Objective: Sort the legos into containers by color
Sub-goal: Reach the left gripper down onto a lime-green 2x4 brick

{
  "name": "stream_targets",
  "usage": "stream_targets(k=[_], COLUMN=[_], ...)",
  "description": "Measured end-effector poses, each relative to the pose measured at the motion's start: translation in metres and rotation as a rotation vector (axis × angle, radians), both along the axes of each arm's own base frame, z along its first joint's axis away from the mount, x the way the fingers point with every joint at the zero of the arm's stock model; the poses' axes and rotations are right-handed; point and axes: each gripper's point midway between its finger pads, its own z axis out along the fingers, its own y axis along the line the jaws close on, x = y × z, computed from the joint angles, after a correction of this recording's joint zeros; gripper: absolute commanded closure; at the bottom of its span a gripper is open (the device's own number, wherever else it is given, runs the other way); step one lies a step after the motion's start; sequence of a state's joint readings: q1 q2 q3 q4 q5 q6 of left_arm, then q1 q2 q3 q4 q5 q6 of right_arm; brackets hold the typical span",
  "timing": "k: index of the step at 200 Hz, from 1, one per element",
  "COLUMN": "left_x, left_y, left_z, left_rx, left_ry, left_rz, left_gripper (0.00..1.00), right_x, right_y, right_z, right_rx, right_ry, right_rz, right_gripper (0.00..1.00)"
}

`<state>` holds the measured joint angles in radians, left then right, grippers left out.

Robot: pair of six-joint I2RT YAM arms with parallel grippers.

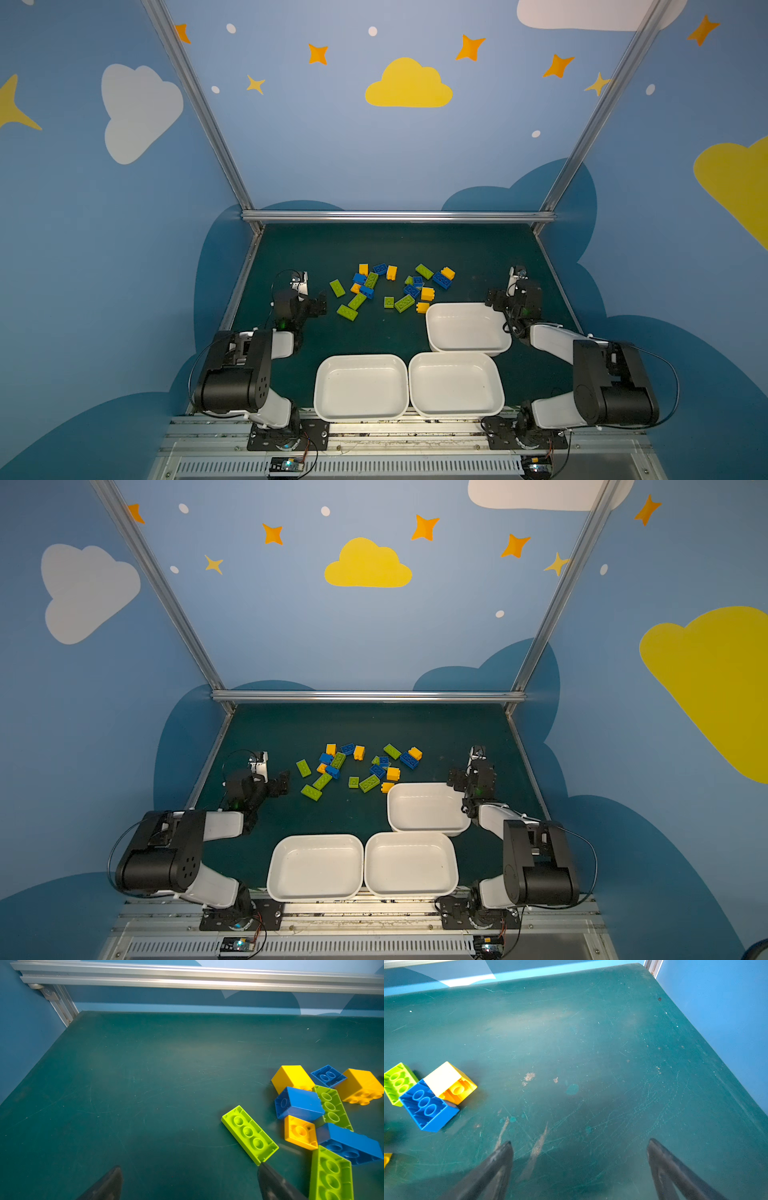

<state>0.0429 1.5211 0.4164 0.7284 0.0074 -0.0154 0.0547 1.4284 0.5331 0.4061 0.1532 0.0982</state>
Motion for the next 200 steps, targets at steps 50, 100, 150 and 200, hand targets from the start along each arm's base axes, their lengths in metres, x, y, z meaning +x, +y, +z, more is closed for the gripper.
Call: stream_targets(k=[50,100,150,200], left_x=[0.011,-0.002,-0.017,-0.017], left_y=[-0.006,-0.023,-0.055,-0.082], left_z=[0.08,0.134,0.134,0.074], left_rx=[-0.012,-0.15,-0.298,-0.259], left_ry=[-0.071,0.012,0.284,0.595], left_rz=[-0.013,0.006,0.04,0.129], left_gripper=[0.0,0.01,0.02,0.02], right_x=[-0.01,-0.022,-0.057,-0.083], right_y=[0.012,0.053,0.107,0.151], right_z=[0.049,0.1,0.125,0.147], right_rx=[0.029,0.094,0.12,0.178], right_ry=[-0.057,-0.081,-0.045,0.065], right_rz=[0.072,0.305,0.581,0.773], right_gripper=[0.01,0.01,0.01,0.01])
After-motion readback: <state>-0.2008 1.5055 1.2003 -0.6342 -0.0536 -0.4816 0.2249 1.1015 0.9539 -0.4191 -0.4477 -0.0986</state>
